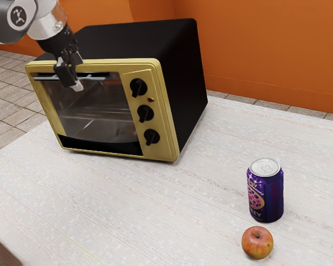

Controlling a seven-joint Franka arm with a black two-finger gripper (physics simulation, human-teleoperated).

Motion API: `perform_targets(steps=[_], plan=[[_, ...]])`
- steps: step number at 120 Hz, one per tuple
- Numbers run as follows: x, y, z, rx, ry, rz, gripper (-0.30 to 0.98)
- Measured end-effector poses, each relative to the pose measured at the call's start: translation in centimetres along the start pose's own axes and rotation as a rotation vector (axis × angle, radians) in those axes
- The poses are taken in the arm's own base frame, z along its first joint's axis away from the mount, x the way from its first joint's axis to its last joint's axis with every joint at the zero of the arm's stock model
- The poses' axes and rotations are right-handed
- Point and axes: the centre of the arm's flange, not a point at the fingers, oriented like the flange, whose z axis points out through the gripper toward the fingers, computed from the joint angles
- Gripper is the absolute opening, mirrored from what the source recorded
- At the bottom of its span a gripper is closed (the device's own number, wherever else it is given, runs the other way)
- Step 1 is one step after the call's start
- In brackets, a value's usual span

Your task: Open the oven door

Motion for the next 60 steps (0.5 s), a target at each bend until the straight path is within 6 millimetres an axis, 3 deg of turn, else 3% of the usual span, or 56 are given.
perform_targets(steps=[30,48,60], plan=[[-1.2,0.7,2.4,-0.002,0.002,0.071,0.69],[0.9,2.1,3.0,-0.014,0.015,0.084,0.69],[1.1,2.3,3.0,-0.019,0.014,0.11,0.69]])
